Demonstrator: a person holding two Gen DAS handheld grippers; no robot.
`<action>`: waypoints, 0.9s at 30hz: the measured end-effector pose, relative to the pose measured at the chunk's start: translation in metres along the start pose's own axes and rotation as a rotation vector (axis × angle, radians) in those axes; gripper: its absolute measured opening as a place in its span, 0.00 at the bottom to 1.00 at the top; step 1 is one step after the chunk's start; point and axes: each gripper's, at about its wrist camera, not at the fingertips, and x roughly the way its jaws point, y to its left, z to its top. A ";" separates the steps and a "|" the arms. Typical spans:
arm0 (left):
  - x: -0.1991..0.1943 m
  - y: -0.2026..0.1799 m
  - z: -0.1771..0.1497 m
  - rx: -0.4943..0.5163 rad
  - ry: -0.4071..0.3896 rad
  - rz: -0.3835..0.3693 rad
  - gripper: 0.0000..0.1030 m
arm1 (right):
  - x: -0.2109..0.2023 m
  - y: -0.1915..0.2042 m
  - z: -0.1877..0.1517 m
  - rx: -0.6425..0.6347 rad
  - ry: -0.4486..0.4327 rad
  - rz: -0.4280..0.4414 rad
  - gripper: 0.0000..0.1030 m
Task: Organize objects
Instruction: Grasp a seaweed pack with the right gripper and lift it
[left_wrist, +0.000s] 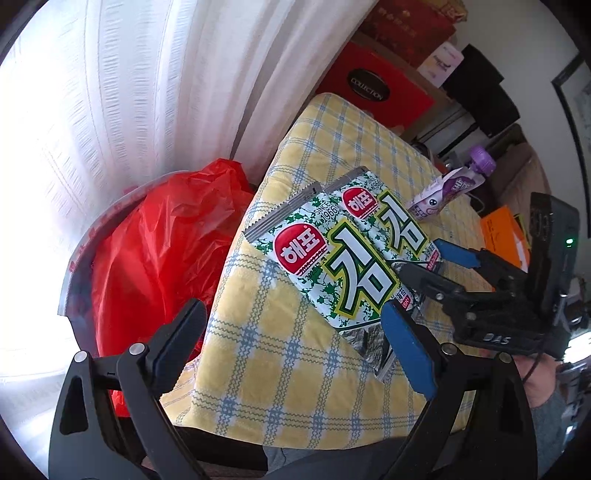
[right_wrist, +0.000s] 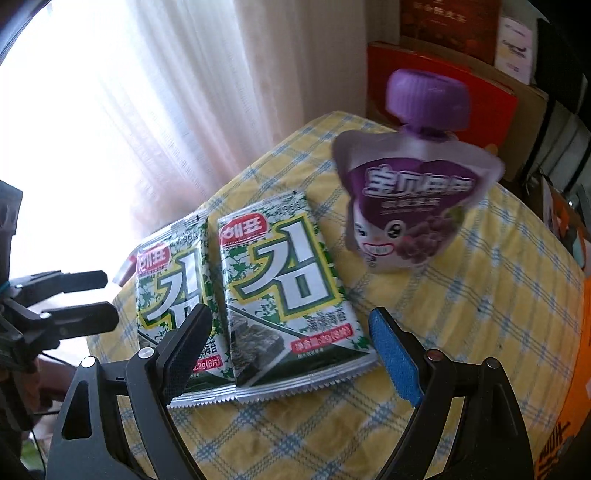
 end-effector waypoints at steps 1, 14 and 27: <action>0.000 0.001 0.000 -0.001 -0.001 0.001 0.91 | 0.003 0.001 0.000 -0.013 0.005 -0.014 0.88; 0.000 0.000 0.003 -0.012 0.011 -0.006 0.91 | 0.014 0.010 0.001 -0.049 0.007 -0.024 0.75; 0.011 -0.023 0.014 0.024 0.075 0.034 0.93 | -0.023 -0.006 -0.017 -0.036 0.002 -0.024 0.69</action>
